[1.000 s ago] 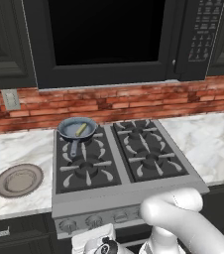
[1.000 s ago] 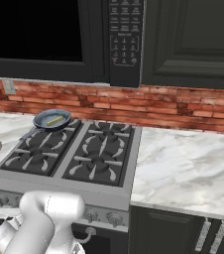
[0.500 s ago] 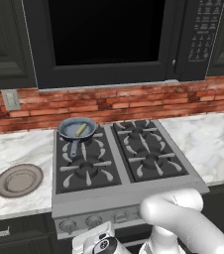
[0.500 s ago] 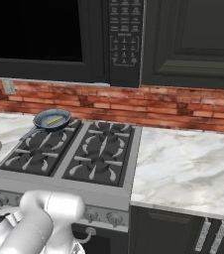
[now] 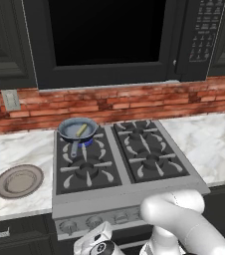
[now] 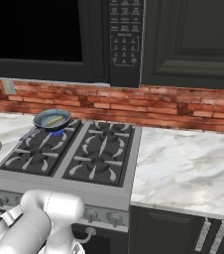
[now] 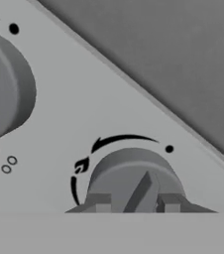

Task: Pick up the butter stick and place it in the pan. Then turn on the burner for the pan.

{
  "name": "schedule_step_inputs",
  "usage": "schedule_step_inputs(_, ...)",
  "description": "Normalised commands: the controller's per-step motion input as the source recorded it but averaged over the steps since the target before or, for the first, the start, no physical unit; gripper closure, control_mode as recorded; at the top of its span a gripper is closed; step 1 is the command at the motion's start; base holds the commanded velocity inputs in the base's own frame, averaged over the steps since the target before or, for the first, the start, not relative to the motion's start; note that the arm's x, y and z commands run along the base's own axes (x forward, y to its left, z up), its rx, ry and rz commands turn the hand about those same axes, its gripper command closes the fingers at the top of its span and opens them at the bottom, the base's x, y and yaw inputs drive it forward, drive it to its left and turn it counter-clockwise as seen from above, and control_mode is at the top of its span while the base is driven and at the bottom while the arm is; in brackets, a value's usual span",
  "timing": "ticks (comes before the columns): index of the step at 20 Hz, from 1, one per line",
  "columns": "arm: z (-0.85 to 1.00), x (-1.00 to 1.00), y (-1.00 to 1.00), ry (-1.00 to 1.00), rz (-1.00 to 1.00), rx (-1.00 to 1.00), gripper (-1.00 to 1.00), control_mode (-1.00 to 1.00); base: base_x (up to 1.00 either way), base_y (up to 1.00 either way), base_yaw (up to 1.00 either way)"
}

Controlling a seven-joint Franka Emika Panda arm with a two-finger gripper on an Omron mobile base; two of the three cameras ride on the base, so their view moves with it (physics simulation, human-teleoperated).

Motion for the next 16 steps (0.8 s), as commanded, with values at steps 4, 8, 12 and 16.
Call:
schedule_step_inputs(4,0.00,0.00,0.04,0.00,0.00,-0.23,1.00,-1.00,0.00,0.00,0.00)
schedule_step_inputs(8,0.00,0.00,0.06,0.00,0.00,-0.22,1.00,-1.00,0.00,0.00,0.00)
schedule_step_inputs(12,0.00,0.00,0.17,0.02,0.00,-0.16,1.00,-1.00,0.00,0.00,0.00)
schedule_step_inputs(16,-0.03,-0.01,0.13,0.08,0.00,-0.02,-1.00,-1.00,0.00,0.00,0.00)
